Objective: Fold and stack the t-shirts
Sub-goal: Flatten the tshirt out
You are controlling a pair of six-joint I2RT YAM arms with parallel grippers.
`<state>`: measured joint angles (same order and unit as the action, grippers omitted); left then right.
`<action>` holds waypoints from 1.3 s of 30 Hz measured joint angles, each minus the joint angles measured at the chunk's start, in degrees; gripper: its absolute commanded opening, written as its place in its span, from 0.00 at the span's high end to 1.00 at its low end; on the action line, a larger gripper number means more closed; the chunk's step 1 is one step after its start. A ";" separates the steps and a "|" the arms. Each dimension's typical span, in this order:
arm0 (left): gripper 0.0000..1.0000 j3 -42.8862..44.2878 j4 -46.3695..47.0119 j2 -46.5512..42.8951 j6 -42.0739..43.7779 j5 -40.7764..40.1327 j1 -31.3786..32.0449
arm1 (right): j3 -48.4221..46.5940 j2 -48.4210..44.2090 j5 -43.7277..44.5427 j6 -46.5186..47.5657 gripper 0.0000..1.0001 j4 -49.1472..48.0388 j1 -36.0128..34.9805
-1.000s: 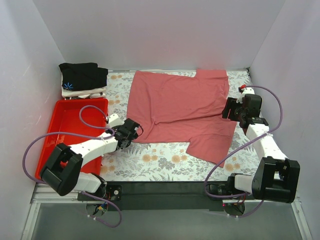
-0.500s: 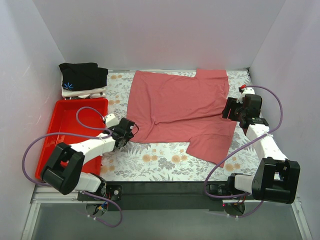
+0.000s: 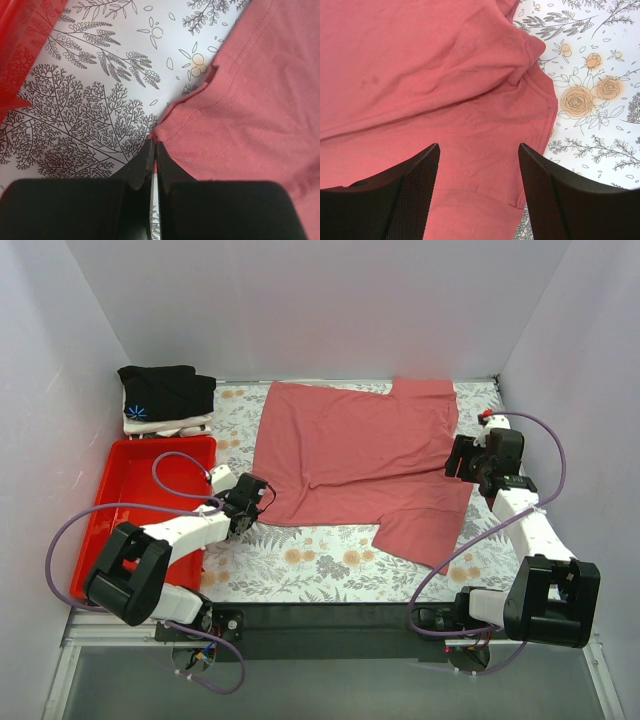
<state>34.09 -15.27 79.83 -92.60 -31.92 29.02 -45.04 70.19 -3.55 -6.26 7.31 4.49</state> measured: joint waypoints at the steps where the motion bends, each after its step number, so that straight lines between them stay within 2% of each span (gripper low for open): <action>1: 1.00 0.00 0.07 0.00 0.13 0.07 -0.04 | 0.04 -0.04 -0.02 0.00 0.41 0.00 0.00; 9: 1.00 0.00 0.00 -2.23 2.10 1.97 -0.09 | 1.92 -3.50 -0.48 -1.09 0.41 0.42 -1.68; 17: 1.00 -0.02 0.26 -9.20 6.49 4.20 -1.11 | 2.05 -6.05 3.54 -2.84 0.42 5.22 -17.84; 24: 1.00 -2.29 2.03 -10.86 8.90 5.66 -1.53 | 4.98 -18.78 7.72 -6.80 0.41 17.40 -21.88; 27: 1.00 -2.71 3.04 -10.80 10.01 6.34 -1.57 | 5.44 -21.51 9.03 -8.94 0.41 21.92 -23.50; 33: 1.00 -3.96 5.62 -11.30 11.23 8.70 -1.60 | 5.44 -17.07 11.10 -11.61 0.39 30.80 -26.88; 39: 1.00 -5.09 6.84 -12.31 11.69 10.47 -1.57 | 4.17 -7.06 9.70 -11.78 0.38 37.53 -27.87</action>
<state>28.99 -8.43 67.53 -80.90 -21.45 27.44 -40.86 63.13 6.15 -18.04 44.84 -23.38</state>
